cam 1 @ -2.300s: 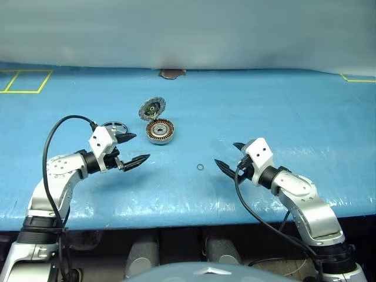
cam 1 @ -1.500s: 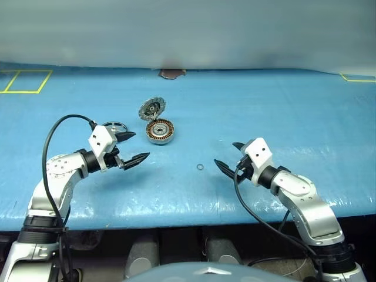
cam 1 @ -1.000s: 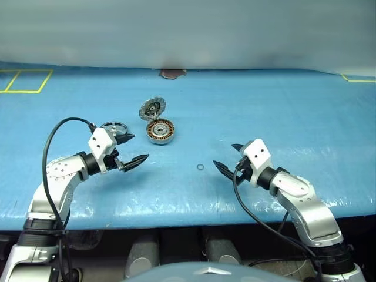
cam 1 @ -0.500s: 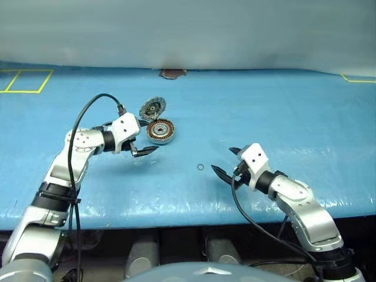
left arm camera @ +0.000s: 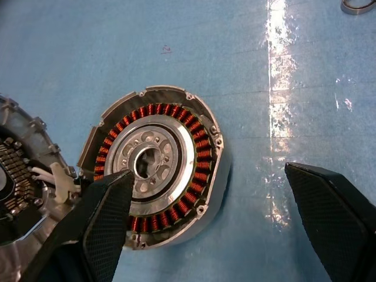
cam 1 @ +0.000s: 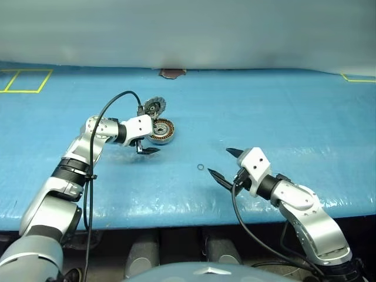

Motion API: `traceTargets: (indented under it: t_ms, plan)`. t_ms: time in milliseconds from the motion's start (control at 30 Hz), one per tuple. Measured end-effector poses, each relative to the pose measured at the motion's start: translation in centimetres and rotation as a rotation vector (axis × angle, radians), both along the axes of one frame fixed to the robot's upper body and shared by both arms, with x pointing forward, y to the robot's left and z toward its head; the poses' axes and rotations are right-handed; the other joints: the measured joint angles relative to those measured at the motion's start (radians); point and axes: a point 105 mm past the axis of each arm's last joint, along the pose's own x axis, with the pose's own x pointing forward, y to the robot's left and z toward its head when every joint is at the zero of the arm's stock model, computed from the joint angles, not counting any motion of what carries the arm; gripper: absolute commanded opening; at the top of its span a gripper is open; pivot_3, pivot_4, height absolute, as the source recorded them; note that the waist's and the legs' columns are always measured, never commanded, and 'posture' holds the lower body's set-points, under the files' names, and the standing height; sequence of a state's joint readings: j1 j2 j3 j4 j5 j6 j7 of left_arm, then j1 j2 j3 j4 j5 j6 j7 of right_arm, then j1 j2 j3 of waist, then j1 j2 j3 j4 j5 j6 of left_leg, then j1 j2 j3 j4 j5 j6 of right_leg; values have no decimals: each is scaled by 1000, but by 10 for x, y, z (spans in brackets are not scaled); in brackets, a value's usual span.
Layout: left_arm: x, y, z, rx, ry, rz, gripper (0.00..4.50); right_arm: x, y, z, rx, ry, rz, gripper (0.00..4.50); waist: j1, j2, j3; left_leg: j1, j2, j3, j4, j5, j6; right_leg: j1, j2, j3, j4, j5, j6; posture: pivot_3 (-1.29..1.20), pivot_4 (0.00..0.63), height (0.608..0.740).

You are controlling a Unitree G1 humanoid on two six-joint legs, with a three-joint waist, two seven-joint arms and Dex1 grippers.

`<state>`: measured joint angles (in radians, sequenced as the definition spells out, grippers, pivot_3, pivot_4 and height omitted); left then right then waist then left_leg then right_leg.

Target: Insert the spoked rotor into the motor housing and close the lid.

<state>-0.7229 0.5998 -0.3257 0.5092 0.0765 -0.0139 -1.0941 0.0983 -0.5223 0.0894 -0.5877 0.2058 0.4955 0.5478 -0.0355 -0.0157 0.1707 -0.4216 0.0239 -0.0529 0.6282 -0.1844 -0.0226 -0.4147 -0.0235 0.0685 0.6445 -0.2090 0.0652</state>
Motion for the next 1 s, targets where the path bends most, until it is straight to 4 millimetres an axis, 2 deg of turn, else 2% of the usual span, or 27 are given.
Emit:
traceTargets:
  t_ms: [367, 700, 800, 933, 1000]
  plan:
    - [8, -9, -14, 42, 15, 0, 4500, -3, 7, -4, 1, 22, 23, 4476, -1, 0, 0, 0, 0, 0, 0, 0, 0, 0, 0, 0, 0, 0, 0, 0, 150, 740]
    - [17, -13, -15, 89, -5, 0, 4500, -2, 7, -4, 4, 17, 16, 4476, 0, 0, 0, 0, 0, -1, 1, 0, 0, 1, 0, 0, 1, 0, 1, 0, 150, 740]
    - [19, -14, -14, 114, -12, -5, 3811, -2, 8, -3, 7, 14, 17, 4500, 0, 0, 0, 1, 0, -1, 2, 0, 0, 2, 0, 0, 1, 0, 1, 0, 150, 740]
    - [21, -14, -13, 149, -18, -17, 2537, -1, 8, -3, 6, 8, 2, 4500, 0, 0, 0, 1, 0, -1, 2, 0, 0, 2, 0, 0, 1, 0, 1, 0, 150, 740]
    - [20, -13, -12, 167, -17, -26, 2537, 0, 7, -3, 3, 3, -6, 4500, 0, 0, -1, 2, 0, -1, 2, 0, 0, 3, 0, 0, 1, 0, 1, 0, 150, 740]
